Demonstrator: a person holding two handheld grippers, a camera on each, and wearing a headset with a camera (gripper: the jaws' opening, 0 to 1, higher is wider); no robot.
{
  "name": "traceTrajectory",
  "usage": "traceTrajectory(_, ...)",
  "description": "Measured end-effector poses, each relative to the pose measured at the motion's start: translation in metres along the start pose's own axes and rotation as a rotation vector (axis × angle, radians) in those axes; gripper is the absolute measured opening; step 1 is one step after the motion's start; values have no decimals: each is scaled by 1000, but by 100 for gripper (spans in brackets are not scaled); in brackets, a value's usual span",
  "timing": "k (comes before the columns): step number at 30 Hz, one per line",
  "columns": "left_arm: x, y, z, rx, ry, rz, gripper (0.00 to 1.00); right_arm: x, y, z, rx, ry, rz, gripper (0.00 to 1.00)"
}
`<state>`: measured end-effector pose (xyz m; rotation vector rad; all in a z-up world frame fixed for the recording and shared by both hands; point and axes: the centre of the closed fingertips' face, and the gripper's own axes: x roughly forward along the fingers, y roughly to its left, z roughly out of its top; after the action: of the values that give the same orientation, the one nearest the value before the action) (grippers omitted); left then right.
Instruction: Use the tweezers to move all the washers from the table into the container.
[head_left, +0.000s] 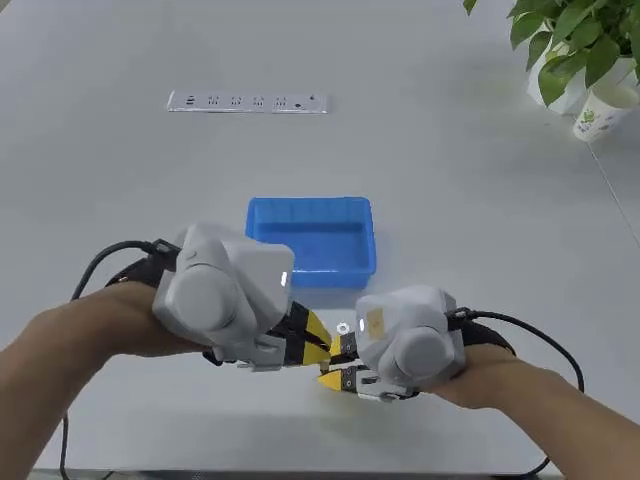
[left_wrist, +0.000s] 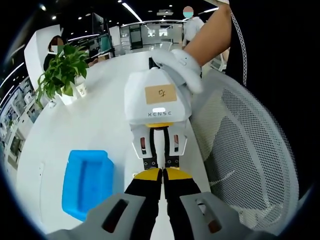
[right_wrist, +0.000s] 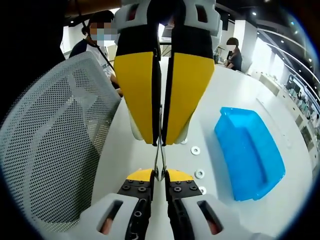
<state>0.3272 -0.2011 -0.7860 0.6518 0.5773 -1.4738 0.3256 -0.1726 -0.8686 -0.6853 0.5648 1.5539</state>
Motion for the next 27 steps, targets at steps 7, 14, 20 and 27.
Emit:
traceTrajectory(7,-3,0,-2,-21,-3,2,5,0,1,2,2,-7,5,11)
traceTrajectory(14,-10,2,-1,-20,-6,12,5,-3,-3,7,-3,-20,-5,11)
traceTrajectory(20,-13,7,1,-16,-5,18,5,-7,-9,11,-4,-32,-20,11)
traceTrajectory(27,-13,13,4,-7,-15,20,5,-11,-16,10,8,-42,-40,12)
